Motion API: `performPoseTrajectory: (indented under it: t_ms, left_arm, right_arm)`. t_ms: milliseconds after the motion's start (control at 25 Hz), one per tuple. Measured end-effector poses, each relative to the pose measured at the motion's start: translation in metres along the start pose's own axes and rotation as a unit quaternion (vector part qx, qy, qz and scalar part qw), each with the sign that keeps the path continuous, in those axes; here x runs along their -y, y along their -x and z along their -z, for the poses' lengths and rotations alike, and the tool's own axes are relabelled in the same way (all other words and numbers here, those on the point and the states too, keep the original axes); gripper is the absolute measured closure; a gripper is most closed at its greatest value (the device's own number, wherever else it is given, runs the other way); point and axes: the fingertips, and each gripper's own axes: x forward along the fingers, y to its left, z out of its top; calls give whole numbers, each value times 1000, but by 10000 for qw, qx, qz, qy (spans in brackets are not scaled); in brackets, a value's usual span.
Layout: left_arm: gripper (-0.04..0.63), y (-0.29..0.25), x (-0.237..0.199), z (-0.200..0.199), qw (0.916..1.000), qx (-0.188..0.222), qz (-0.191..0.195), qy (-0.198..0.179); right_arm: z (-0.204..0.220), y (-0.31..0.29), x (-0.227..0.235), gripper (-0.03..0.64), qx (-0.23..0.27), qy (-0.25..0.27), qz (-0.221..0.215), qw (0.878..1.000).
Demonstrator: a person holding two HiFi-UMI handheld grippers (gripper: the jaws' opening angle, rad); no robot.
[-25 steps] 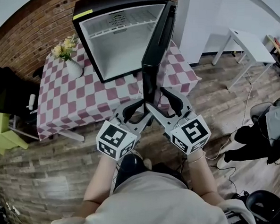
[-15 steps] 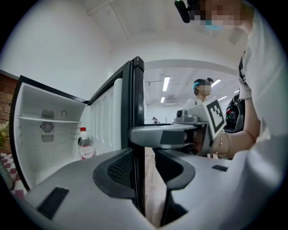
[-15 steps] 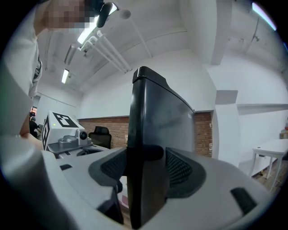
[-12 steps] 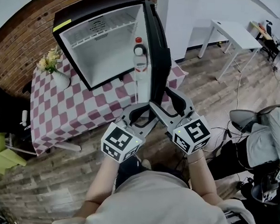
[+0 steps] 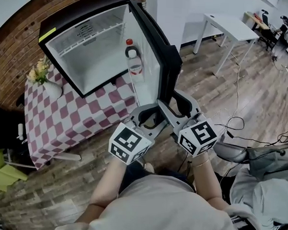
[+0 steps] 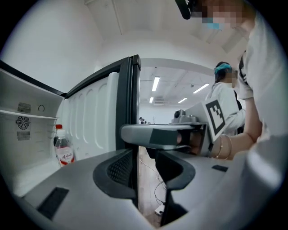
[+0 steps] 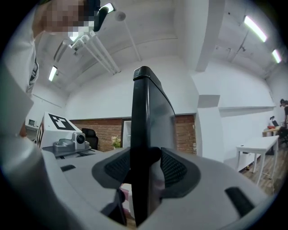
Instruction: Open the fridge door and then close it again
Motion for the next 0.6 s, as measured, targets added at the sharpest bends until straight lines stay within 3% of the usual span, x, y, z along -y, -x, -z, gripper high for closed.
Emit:
performPoseTrajectory:
  t_ms: [240,600]
  left_arm:
    - [439,-13,-1,2,9991,24,124,415]
    - [459,-17,-30,-6,9979,106,-245,585]
  right_arm:
    - [2,11,22,433,-27,53,180,9998]
    - [2,27,58,458,-21,32,693,9976]
